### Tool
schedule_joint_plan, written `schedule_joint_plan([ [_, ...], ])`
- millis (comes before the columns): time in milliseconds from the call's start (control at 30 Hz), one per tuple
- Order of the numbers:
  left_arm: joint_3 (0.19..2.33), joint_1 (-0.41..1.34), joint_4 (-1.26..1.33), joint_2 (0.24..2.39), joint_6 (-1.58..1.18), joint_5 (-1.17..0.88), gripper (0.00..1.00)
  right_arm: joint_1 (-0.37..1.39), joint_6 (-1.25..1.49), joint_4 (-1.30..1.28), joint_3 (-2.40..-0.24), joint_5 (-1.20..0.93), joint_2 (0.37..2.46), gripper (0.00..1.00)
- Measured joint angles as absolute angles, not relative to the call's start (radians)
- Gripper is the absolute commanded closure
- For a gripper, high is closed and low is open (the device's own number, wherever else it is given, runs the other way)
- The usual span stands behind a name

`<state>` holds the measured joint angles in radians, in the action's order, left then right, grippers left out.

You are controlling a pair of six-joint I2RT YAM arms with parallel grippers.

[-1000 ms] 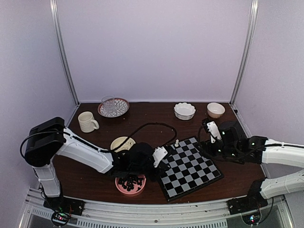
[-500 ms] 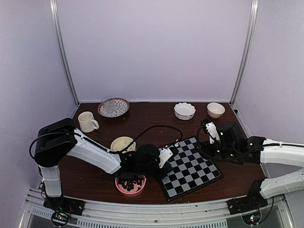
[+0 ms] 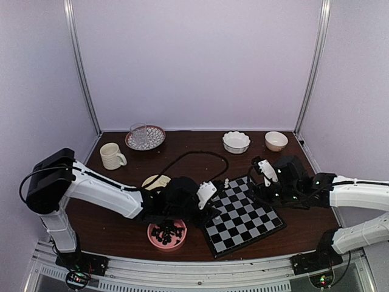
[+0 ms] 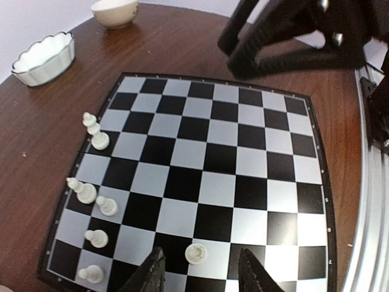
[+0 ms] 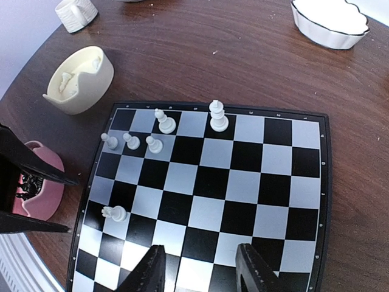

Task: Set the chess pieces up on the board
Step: Place the rook on the chessboard, then pick up the rook from the chessboard.

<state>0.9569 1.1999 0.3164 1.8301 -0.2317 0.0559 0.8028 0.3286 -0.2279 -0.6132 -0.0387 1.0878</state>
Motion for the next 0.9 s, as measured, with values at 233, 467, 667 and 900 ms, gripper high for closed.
schedule_joint_plan([
  [233,0.955,1.173,0.165,1.608,-0.257,0.091,0.62,0.841,0.329,-0.278,-0.683,-0.077,1.123,0.54],
  [467,0.982,0.970,-0.107,1.474,-0.330,0.094,0.62,0.915,0.329,-0.360,-0.803,-0.079,1.248,0.52],
  [667,0.984,0.823,-0.223,1.415,-0.370,0.130,0.60,0.987,0.329,-0.421,-0.916,-0.067,1.391,0.52],
  [900,0.894,0.797,-0.184,1.376,-0.364,0.213,0.59,1.040,0.321,-0.476,-0.993,-0.041,1.518,0.54],
])
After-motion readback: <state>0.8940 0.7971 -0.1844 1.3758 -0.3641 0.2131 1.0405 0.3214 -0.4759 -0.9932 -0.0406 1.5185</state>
